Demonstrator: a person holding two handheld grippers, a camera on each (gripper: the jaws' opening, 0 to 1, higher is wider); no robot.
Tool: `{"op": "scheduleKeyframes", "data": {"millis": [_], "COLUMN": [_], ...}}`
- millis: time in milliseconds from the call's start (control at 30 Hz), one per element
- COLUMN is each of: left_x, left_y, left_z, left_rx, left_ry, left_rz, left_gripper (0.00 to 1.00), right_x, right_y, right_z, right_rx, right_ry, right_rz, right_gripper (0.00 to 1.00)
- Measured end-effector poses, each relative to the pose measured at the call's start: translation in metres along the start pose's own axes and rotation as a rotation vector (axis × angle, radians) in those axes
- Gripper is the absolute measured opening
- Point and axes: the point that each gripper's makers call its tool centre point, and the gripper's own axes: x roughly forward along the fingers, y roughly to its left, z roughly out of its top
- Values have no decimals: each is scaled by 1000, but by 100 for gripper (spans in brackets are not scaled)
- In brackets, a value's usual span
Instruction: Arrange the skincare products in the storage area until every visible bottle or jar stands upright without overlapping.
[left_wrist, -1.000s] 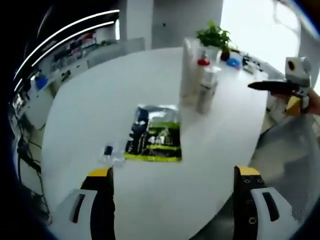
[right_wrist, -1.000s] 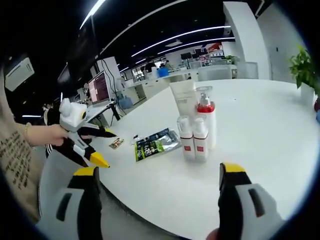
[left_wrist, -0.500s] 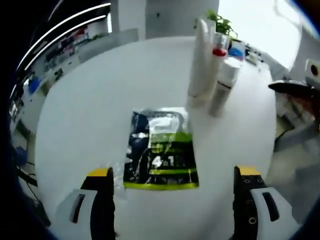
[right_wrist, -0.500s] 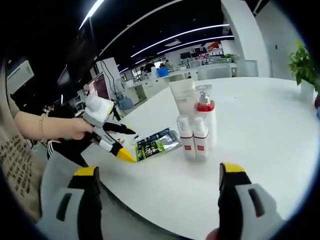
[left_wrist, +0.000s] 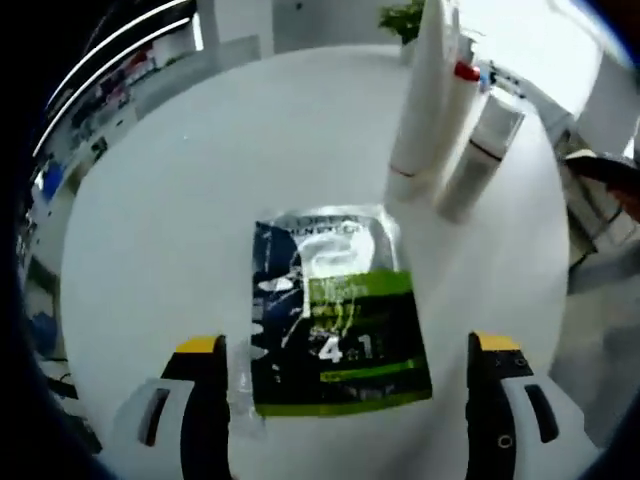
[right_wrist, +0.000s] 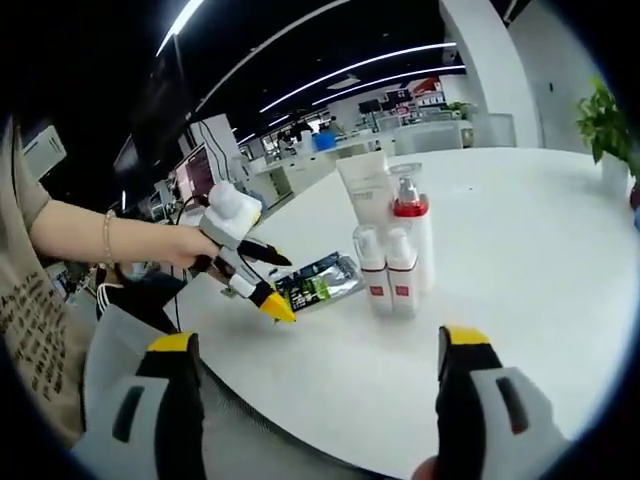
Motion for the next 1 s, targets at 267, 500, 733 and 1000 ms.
{"op": "scheduleKeyframes", "data": {"millis": [267,500,733,1000], "left_x": [14,18,13,10], "left_y": [8,4,5,3], "left_z": [0,-3,1,3], "left_rx": [29,79,47,20], "left_ry": [55,70,69,66], "left_rz": [0,11,30,54], "left_gripper": [97,96,76,55], "right_x": [-1,0,0,1], "right_y": [-2,-2,-2,-2], "right_z": [-1,-1,-1,-2], "right_rx": [7,9,0,-18], "right_ry": [-2,-2,2,11], "right_rz": [-12,-17,-14,-20], "right_gripper": [99,98,98,96]}}
